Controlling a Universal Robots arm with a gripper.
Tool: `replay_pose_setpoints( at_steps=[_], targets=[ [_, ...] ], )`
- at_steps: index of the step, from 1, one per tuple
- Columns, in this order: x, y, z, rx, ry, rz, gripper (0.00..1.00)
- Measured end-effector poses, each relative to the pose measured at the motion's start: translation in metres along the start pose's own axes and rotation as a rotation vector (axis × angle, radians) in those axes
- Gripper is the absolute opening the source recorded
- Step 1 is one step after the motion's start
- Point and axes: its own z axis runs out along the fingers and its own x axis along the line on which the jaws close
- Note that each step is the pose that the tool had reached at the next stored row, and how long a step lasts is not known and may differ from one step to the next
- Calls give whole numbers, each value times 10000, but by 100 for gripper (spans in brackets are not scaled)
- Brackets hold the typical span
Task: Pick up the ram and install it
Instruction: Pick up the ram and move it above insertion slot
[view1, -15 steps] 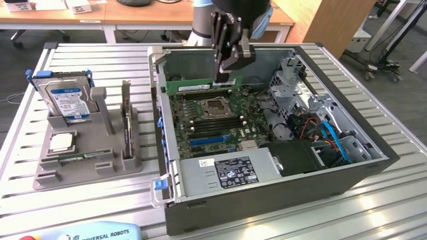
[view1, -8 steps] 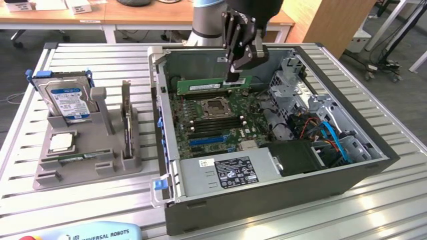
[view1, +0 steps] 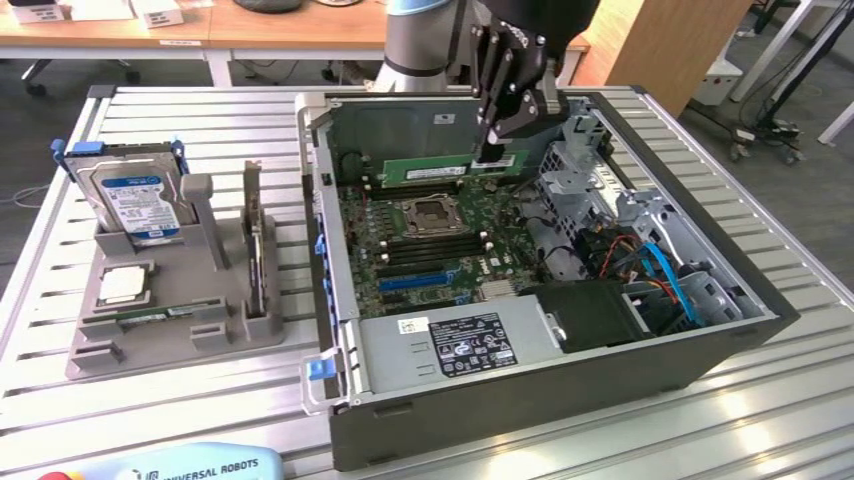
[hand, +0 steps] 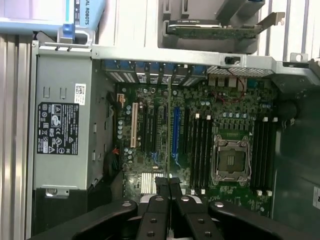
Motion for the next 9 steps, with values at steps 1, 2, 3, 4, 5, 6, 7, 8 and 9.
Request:
replay_pose_setpoints(
  at_steps=[1,2,3,4,5,6,7,8,9],
  targets=[
    [1,-21,-1,0,0,0,11],
    [1,-39,-1,0,0,-1,11],
    [2,-57,-2,1,0,1,11],
    [2,-76,-2,0,0,1,11],
    [3,-96,-3,0,0,1,11],
    [3,-117,-4,0,0,1,11],
    [4,-134,-5,0,0,0,11],
    [5,-141,-5,0,1,-1,11],
    [5,-141,-5,0,1,0,11]
  ],
)
